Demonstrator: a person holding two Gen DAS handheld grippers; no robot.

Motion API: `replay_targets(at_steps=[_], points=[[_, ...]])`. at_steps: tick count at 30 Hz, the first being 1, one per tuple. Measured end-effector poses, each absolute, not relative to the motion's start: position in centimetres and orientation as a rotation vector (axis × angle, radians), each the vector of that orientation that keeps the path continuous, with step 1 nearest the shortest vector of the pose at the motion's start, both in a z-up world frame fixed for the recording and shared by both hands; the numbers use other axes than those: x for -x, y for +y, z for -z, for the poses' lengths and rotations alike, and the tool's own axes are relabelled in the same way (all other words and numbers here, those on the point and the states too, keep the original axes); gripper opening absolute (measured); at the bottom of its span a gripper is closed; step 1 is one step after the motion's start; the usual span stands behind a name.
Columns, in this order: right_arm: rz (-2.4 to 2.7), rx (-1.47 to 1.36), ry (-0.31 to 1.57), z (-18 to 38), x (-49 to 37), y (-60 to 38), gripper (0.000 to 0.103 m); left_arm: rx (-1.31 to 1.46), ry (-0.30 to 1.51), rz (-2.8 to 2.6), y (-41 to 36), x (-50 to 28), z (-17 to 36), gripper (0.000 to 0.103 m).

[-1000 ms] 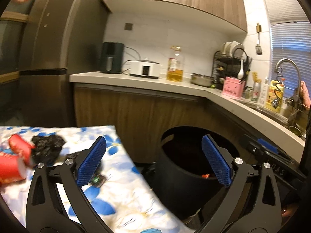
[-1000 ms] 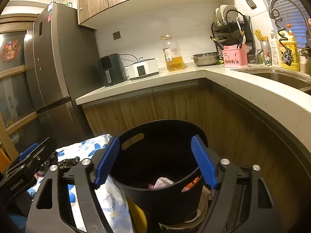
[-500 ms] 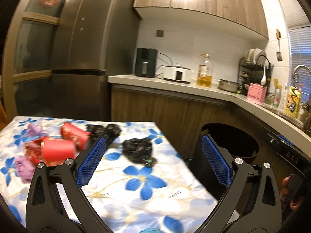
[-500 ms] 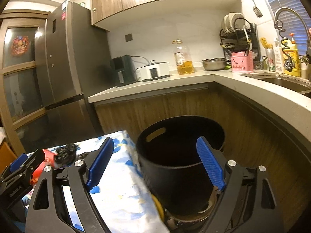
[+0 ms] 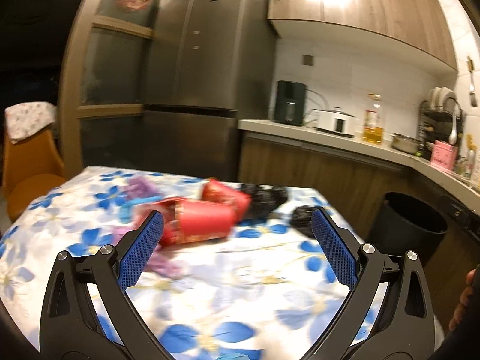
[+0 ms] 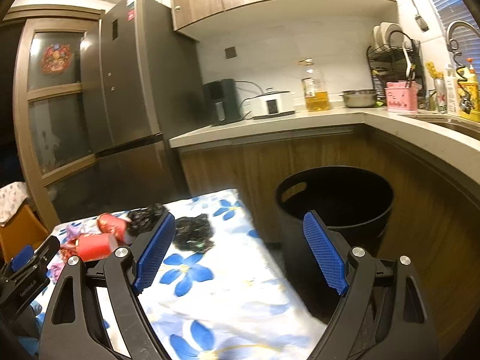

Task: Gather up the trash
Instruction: 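Move both grippers back toward the trash pile on the table, then grasp the red-and-white printed bag with the left gripper while the right gripper grasps a red paper cup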

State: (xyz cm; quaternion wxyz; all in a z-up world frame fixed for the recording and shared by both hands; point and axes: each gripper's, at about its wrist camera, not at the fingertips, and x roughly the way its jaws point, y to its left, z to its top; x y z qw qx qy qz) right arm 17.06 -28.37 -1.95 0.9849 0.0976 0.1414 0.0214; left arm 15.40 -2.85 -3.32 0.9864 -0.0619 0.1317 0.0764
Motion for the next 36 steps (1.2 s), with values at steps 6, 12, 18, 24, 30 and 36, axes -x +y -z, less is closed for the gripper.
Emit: replay_targets(at_steps=[6, 12, 18, 24, 30, 36], points=[[-0.100, -0.185, 0.293, 2.5, -17.4, -24.8, 0.085, 0.146, 0.280, -0.255, 1.6, -14.3, 4.3, 0.097], [-0.160, -0.160, 0.315, 3.1, -18.3, -21.1, 0.085, 0.178, 0.291, -0.310, 4.8, -14.1, 4.9, 0.097], [-0.211, -0.139, 0.333, 3.7, -19.1, -18.1, 0.085, 0.187, 0.311, -0.304, 6.4, -15.6, 5.2, 0.097], [-0.238, -0.133, 0.354, 4.4, -20.0, -16.3, 0.085, 0.192, 0.348, -0.263, 7.1, -18.6, 5.2, 0.089], [-0.251, -0.128, 0.371, 4.8, -20.9, -15.3, 0.085, 0.199, 0.439, -0.210, 7.3, -22.2, 5.9, 0.059], [-0.251, -0.126, 0.384, 5.0, -21.5, -15.0, 0.085, 0.208, 0.532, -0.174, 7.4, -24.2, 7.1, 0.017]])
